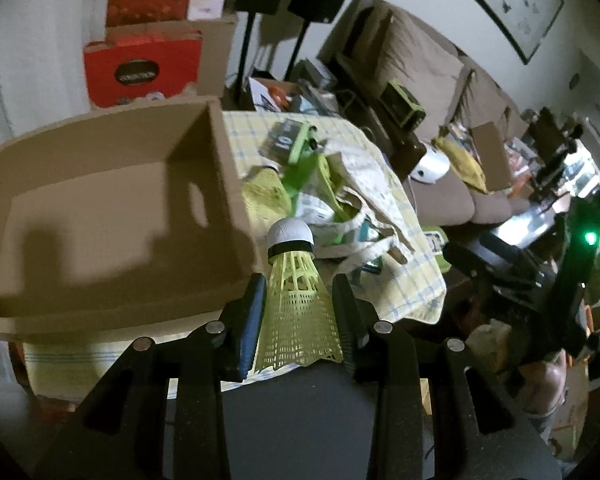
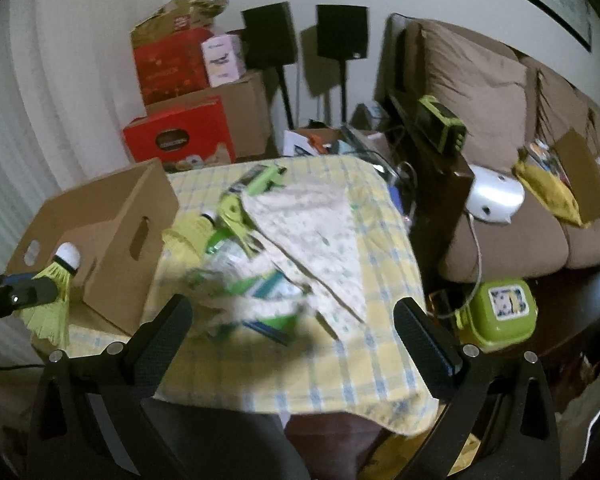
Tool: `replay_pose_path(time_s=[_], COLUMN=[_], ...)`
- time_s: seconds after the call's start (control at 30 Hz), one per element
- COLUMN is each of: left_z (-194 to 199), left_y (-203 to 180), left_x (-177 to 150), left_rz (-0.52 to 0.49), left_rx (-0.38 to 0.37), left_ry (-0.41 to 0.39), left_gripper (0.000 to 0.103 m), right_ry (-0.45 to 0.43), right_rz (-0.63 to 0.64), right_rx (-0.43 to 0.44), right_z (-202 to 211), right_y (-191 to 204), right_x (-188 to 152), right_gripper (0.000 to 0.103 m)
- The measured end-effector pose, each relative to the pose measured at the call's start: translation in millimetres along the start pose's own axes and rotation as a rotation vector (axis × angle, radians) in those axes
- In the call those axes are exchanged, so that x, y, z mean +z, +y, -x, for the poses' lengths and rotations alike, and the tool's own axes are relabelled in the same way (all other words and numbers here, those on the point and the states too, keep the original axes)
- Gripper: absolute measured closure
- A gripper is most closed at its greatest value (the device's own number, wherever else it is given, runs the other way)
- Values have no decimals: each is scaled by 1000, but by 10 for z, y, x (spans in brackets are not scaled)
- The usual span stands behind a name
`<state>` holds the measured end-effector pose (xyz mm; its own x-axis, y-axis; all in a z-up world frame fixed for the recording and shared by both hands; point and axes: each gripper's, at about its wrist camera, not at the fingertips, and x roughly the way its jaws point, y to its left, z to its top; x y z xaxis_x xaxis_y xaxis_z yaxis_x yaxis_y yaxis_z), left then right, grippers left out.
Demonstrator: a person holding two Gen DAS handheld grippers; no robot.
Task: Organize objects
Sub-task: 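Grasp a second yellow shuttlecock with the right gripper while the left gripper holds its shuttlecock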
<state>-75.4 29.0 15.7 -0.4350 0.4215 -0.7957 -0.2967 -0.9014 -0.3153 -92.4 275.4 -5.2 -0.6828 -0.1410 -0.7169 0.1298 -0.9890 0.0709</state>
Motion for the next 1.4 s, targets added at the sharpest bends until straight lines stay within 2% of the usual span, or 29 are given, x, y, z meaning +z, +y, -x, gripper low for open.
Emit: replay_pose_path(time_s=[0.4, 0.57, 0.67, 0.73, 0.83, 1.03, 1.2, 1.3, 1.4], left_z=[259, 307, 307, 295, 272, 231, 172, 131, 85], left_y=[418, 635, 730, 786, 832, 879, 931, 976, 1007], left_x=[115, 202, 238, 250, 270, 338, 362, 367, 372], left_rz=[78, 125, 146, 159, 163, 161, 163, 173, 182], left_rx=[38, 56, 60, 49, 49, 51, 45, 40, 35], left_ry=[-58, -79, -93, -95, -92, -96, -90, -87, -81], left_gripper=[72, 71, 71, 71, 71, 71, 71, 71, 71], right_ry=[40, 89, 129, 173, 239, 278, 291, 279, 284], right_rz=[71, 49, 23, -7, -54, -84, -34, 27, 43], right_rx=[100, 129, 134, 162, 180, 163, 131, 107, 107], right_z=[-440, -751, -1000, -1199, -1501, -1819, -1939, -1951, -1994], right_y=[622, 766, 816, 827, 818, 821, 926, 1053, 1126], right_x=[536, 735, 860, 924, 981, 1020, 1039, 1030, 1014], right_gripper=[5, 15, 29, 42, 47, 50, 59, 71, 71])
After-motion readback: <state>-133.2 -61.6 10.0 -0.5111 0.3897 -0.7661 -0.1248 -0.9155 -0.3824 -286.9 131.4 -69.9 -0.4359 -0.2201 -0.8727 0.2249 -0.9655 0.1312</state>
